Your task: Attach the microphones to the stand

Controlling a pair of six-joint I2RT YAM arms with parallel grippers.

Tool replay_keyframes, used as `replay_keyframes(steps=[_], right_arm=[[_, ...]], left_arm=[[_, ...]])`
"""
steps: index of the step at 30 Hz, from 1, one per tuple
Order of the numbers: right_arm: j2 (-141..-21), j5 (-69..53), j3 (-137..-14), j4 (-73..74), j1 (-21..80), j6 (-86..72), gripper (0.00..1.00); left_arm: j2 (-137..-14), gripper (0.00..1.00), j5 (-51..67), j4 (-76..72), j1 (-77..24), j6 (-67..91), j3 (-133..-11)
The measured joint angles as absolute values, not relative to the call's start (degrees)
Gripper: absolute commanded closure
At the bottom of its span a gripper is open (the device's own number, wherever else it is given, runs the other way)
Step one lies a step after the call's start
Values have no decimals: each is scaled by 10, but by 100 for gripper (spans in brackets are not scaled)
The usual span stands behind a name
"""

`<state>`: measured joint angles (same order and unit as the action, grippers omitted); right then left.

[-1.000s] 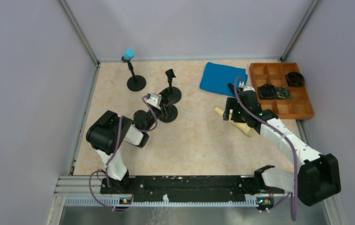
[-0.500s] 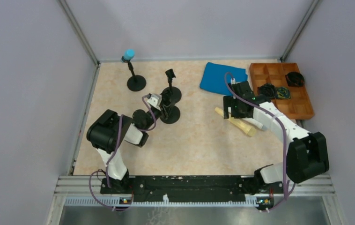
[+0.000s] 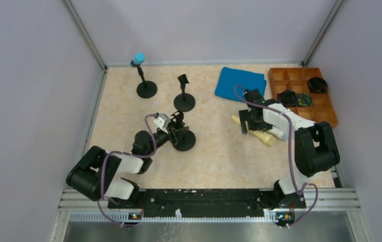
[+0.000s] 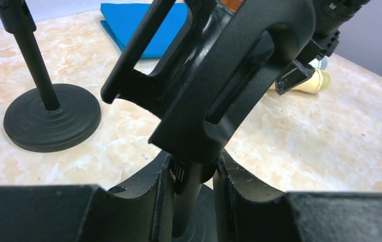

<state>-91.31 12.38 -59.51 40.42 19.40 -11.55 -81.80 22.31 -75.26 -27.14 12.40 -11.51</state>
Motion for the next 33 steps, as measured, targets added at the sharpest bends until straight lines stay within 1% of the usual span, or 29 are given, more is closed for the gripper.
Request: replay_keyframes(steps=[3, 5, 7, 9, 11, 14, 15, 18, 19, 21, 23, 26, 28, 29, 30, 31, 33], right_arm=[[-926, 133, -601, 400, 189, -106, 31], [-932, 130, -601, 399, 189, -103, 34], [-943, 114, -601, 399, 188, -102, 42], [-960, 84, -601, 399, 188, -103, 53], [-966, 66, -601, 399, 188, -100, 67], [-967, 18, -601, 396, 190, -108, 84], [-967, 7, -601, 394, 192, -112, 88], [-967, -22, -600, 377, 208, -141, 96], [-967, -32, -600, 368, 221, -156, 96], [-967, -55, -600, 340, 253, -191, 93], [-966, -79, -589, 290, 287, -237, 91], [-954, -126, -540, 188, 325, -332, 92], [-946, -150, -507, 135, 334, -390, 93], [-942, -159, -489, 105, 334, -419, 91], [-938, -163, -472, 77, 333, -445, 85], [-936, -167, -456, 51, 332, -469, 77], [-933, -171, -428, 4, 332, -514, 66]], left_arm=[[-766, 100, 223, -697, -275, 119, -113], [-744, 100, 222, -671, -276, 117, -113], [-726, 100, 221, -645, -277, 114, -113], [-718, 100, 220, -624, -278, 110, -113], [-713, 100, 220, -609, -279, 108, -113], [-706, 100, 220, -588, -279, 105, -113], [-703, 100, 220, -583, -279, 105, -113], [-698, 100, 220, -578, -279, 103, -111], [-696, 100, 220, -577, -279, 103, -110], [-696, 100, 220, -576, -279, 103, -109], [-696, 100, 220, -573, -279, 103, -108], [-696, 100, 218, -568, -280, 103, -108], [-695, 100, 219, -565, -282, 102, -108], [-694, 100, 218, -564, -283, 101, -108], [-693, 100, 219, -563, -284, 101, -108], [-692, 100, 218, -561, -285, 100, -108], [-691, 100, 218, -560, -288, 98, -108]])
